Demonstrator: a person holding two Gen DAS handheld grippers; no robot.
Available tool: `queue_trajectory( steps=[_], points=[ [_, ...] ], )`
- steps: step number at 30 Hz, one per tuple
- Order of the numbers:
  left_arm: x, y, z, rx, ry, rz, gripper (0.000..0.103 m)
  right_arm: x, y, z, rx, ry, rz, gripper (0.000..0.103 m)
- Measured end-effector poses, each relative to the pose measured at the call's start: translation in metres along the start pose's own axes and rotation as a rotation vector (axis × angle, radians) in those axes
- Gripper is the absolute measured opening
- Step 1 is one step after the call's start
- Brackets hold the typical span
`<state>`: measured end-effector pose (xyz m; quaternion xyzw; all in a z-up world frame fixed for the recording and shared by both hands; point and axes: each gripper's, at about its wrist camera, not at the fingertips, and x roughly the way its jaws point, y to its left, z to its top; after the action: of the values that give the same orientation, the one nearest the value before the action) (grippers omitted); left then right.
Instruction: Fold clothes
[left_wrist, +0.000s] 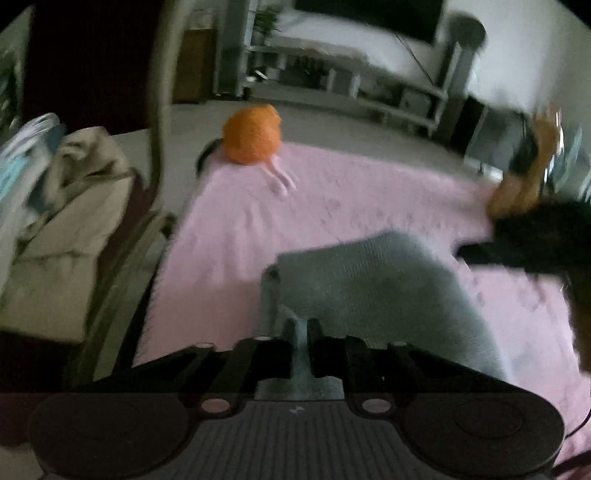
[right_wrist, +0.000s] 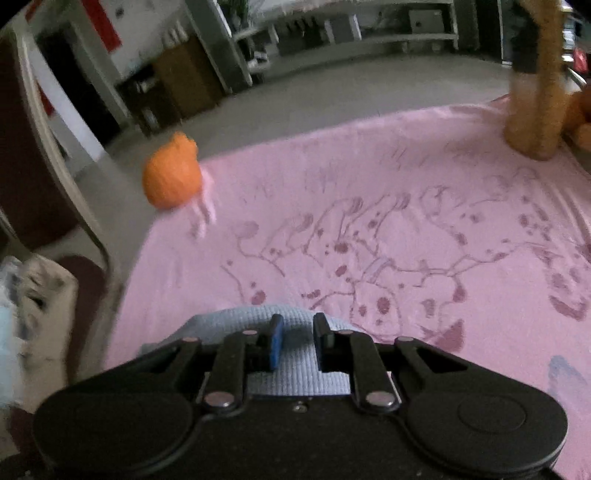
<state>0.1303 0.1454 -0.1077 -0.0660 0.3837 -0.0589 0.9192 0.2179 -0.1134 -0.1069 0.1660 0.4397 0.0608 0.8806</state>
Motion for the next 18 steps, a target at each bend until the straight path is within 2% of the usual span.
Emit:
queue_trajectory(
  steps=[4,7,9,10,13,16,18],
  points=[
    [-0.014,0.002,-0.011,0.011,0.046,-0.069,0.009,-0.043,-0.007,-0.023,-0.026,0.034,0.057,0.017],
    [-0.009,-0.010,-0.021,0.087,0.085,-0.058,0.009,-0.060,-0.005,-0.047,-0.066,0.065,0.114,0.017],
    [0.001,-0.014,-0.027,0.120,0.127,-0.013,0.009,-0.065,0.001,-0.061,-0.115,0.060,0.131,0.017],
    [0.007,-0.016,-0.030,0.135,0.156,0.013,0.009,-0.066,0.006,-0.068,-0.147,0.049,0.129,0.017],
    [0.013,-0.027,-0.041,0.224,0.150,0.084,0.009,-0.052,0.014,-0.084,-0.233,0.061,0.059,0.018],
    [0.012,-0.027,-0.045,0.217,0.131,0.091,0.009,-0.044,0.011,-0.093,-0.266,0.067,0.012,0.024],
    [0.008,-0.018,-0.044,0.170,0.117,0.063,0.009,-0.043,0.009,-0.096,-0.273,0.072,-0.011,0.025]
  ],
)
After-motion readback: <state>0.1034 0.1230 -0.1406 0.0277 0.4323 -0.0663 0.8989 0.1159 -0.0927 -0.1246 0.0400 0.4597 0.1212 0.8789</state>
